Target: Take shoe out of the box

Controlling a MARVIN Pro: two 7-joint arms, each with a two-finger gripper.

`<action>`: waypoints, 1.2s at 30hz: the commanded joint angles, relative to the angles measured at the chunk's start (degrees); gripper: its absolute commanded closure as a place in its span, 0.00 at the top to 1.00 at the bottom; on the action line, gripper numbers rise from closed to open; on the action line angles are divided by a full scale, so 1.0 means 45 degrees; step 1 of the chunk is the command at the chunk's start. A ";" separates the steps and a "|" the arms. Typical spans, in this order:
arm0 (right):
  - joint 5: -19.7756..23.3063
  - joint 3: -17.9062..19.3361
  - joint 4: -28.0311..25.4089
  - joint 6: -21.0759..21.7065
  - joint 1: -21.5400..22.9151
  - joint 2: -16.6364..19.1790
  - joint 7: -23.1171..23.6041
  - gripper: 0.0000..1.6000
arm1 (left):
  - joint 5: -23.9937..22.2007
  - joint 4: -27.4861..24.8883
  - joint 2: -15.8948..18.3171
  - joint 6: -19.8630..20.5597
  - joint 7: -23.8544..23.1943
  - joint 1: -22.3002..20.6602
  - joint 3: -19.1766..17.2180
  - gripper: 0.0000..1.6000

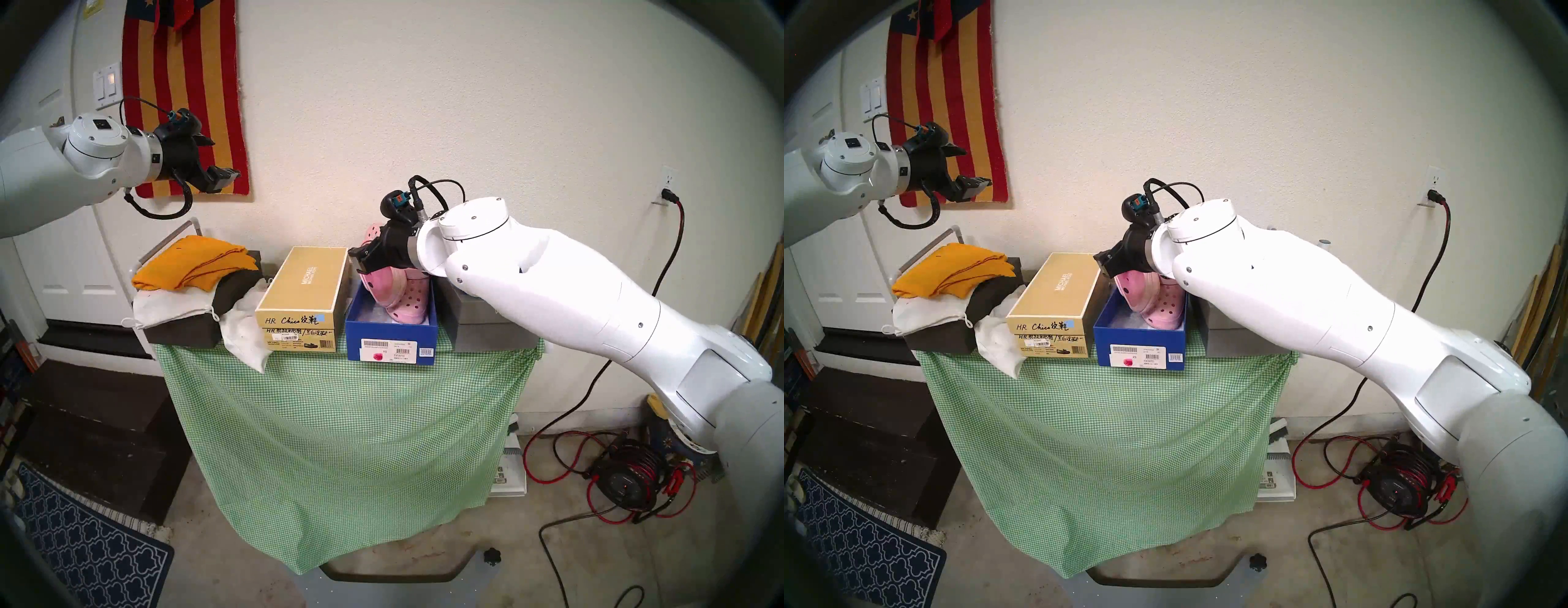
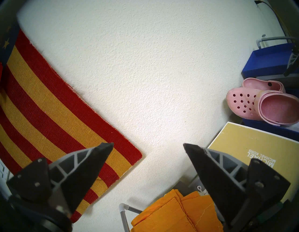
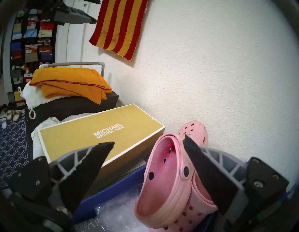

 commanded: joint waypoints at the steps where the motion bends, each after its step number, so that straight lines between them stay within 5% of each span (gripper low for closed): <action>1: -0.0661 -0.0406 0.0249 -0.0352 0.0228 0.0298 0.0733 1.00 | 0.0014 0.0000 0.0001 0.0011 -0.0020 -0.0009 0.0004 1.00; 17: -0.1636 -0.0987 0.1701 -0.1470 0.0259 0.0137 0.1679 1.00 | 0.0013 0.0000 0.0000 0.0010 -0.0020 -0.0010 0.0005 1.00; 36: -0.2466 -0.1623 0.5153 -0.3143 0.0643 -0.1825 0.3034 1.00 | 0.0009 0.0000 -0.0003 0.0007 -0.0017 -0.0012 0.0010 1.00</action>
